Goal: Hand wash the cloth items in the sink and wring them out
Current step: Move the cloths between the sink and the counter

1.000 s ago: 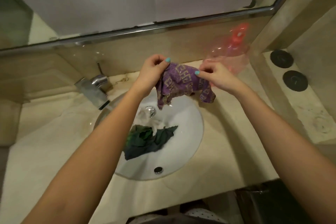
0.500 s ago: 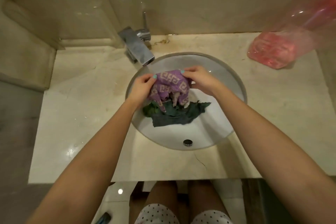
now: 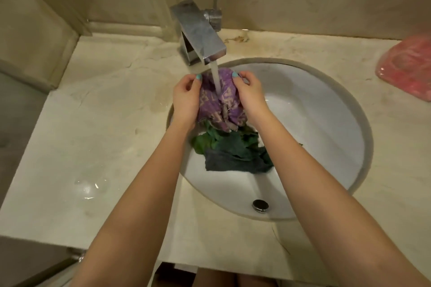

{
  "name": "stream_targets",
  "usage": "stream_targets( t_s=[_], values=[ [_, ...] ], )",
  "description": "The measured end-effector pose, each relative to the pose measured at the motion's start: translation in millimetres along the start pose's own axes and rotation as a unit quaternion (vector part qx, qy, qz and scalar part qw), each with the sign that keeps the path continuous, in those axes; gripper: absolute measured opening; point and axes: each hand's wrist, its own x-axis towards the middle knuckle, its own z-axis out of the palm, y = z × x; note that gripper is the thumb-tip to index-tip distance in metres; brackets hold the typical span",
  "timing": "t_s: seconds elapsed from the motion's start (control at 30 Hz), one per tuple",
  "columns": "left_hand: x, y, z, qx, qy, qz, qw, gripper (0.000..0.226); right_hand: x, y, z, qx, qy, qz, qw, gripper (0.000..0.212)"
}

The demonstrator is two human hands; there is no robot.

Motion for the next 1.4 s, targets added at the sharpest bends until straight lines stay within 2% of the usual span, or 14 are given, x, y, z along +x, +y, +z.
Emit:
stream_targets(
  t_s=[0.1,0.23,0.3,0.43,0.57,0.67,0.77,0.83,1.07,1.13,1.2,1.3,1.4],
  values=[
    [0.3,-11.4,2.1,0.025,0.0,0.045,0.999,0.019,3.8,14.3,2.2,0.041,0.01,-0.018,0.999,0.012],
    [3.2,-23.6,4.0,0.047,-0.007,0.092,0.995,0.019,8.5,25.8,0.2,0.07,0.029,-0.028,0.997,0.033],
    [3.2,-27.6,5.6,0.05,-0.013,0.101,0.994,0.02,8.5,30.0,-1.0,0.082,0.03,-0.037,0.996,0.029],
    [5.4,-30.7,10.2,0.043,-0.012,0.101,0.994,0.02,4.7,34.8,-4.7,0.093,0.014,-0.077,0.993,0.016],
    [7.7,-29.3,16.0,0.053,-0.055,0.088,0.993,0.016,4.0,42.0,-9.6,0.085,0.016,-0.099,0.991,0.018],
    [10.6,-25.9,12.7,0.027,-0.068,0.092,0.993,0.022,5.6,37.8,-13.3,0.072,0.016,-0.121,0.99,0.019],
    [10.1,-22.3,7.7,-0.004,-0.074,0.097,0.992,0.026,1.4,28.8,-13.8,0.04,0.008,-0.151,0.988,0.029],
    [8.5,-22.7,7.3,-0.011,-0.074,0.106,0.992,0.025,-2.7,26.4,-13.0,0.019,-0.003,-0.168,0.986,0.021],
    [3.1,-21.1,6.4,-0.041,-0.06,0.096,0.993,0.024,-13.8,19.9,-10.8,0.035,0.008,-0.143,0.989,0.034],
    [-3.9,-15.9,13.1,-0.067,-0.061,0.092,0.992,0.023,-19.2,17.3,-4.1,0.043,-0.015,-0.137,0.99,0.033],
    [-8.5,-12.3,20.9,-0.093,-0.059,0.074,0.991,0.019,-23.1,15.9,8.5,-0.008,-0.037,-0.158,0.987,0.031],
    [-16.2,-14.5,32.3,-0.07,-0.08,0.048,0.993,0.015,-28.4,13.5,26.8,-0.104,0.031,-0.211,0.971,0.032],
    [-27.9,-15.4,40.1,-0.029,-0.095,0.073,0.992,0.02,-21.6,9.0,29.7,-0.071,0.124,-0.221,0.965,0.034]
  ],
)
